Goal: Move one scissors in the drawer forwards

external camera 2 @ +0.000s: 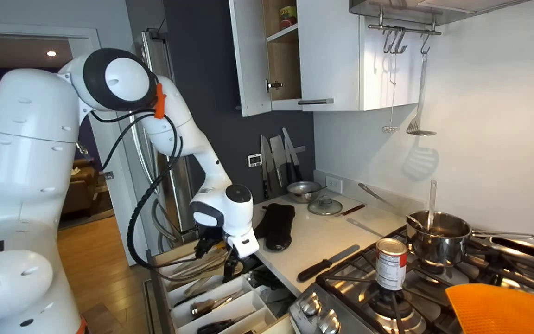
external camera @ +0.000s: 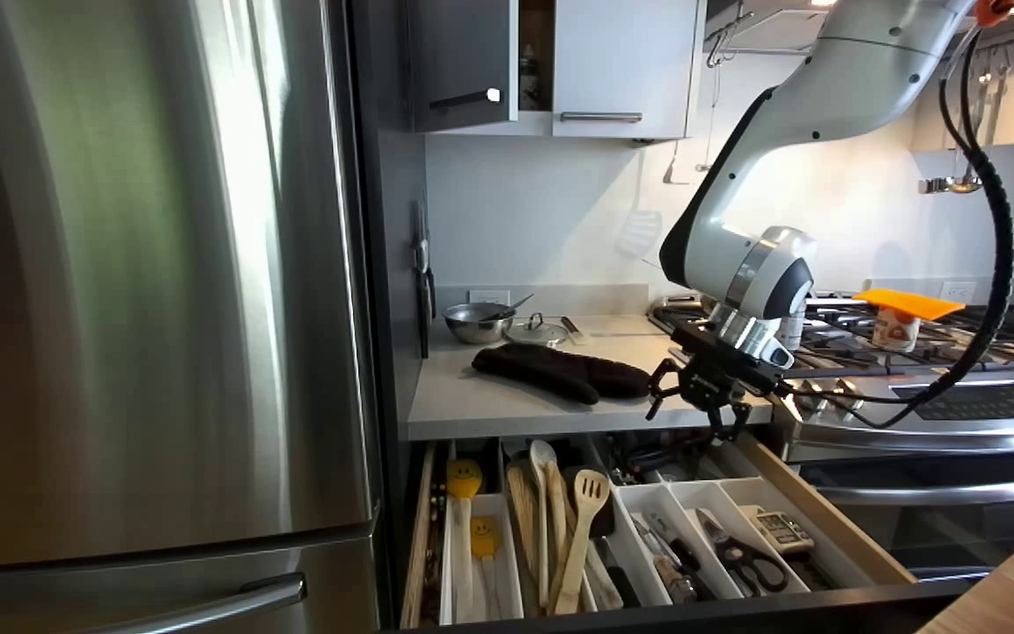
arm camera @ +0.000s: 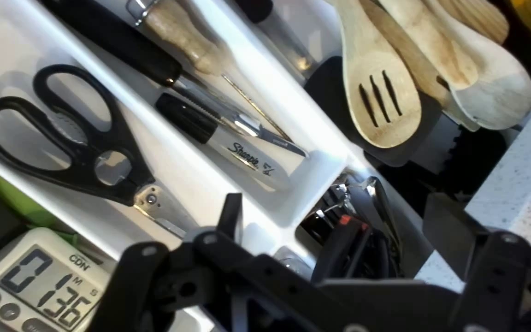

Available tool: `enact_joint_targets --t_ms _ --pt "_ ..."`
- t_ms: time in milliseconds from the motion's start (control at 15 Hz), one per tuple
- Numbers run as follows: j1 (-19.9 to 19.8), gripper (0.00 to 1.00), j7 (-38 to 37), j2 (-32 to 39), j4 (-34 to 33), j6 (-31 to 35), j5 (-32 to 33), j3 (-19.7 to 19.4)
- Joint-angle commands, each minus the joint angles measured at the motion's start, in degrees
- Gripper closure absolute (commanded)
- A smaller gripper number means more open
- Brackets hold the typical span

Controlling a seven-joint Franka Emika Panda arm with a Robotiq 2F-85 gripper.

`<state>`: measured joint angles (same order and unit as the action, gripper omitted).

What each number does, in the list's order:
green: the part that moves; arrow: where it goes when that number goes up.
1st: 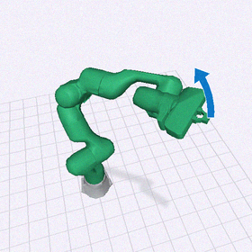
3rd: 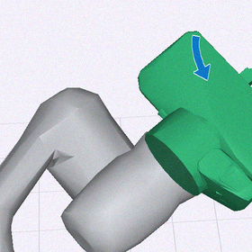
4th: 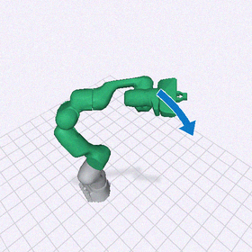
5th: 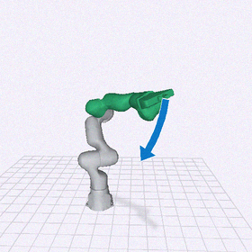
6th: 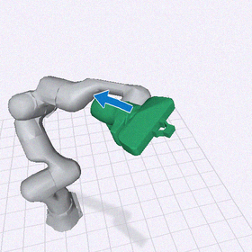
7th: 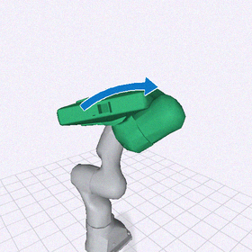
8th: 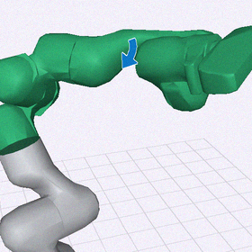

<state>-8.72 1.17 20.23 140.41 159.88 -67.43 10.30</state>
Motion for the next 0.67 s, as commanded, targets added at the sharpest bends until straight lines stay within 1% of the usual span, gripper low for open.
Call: enact_joint_targets --t_ms 0,267,333,467,600 --pt "-2.6 0.0 14.3 6.5 -4.5 3.8 -11.3 2.7" --pt "-2.8 0.0 27.7 10.8 -7.6 8.7 -20.5 2.4" --pt "-1.7 0.0 21.9 8.2 -5.4 6.6 -16.2 1.6" --pt "-1.9 0.0 25.3 9.8 -6.6 7.6 -18.4 1.6" --pt "-2.0 0.0 25.8 10.3 -7.1 7.6 -18.6 1.6"
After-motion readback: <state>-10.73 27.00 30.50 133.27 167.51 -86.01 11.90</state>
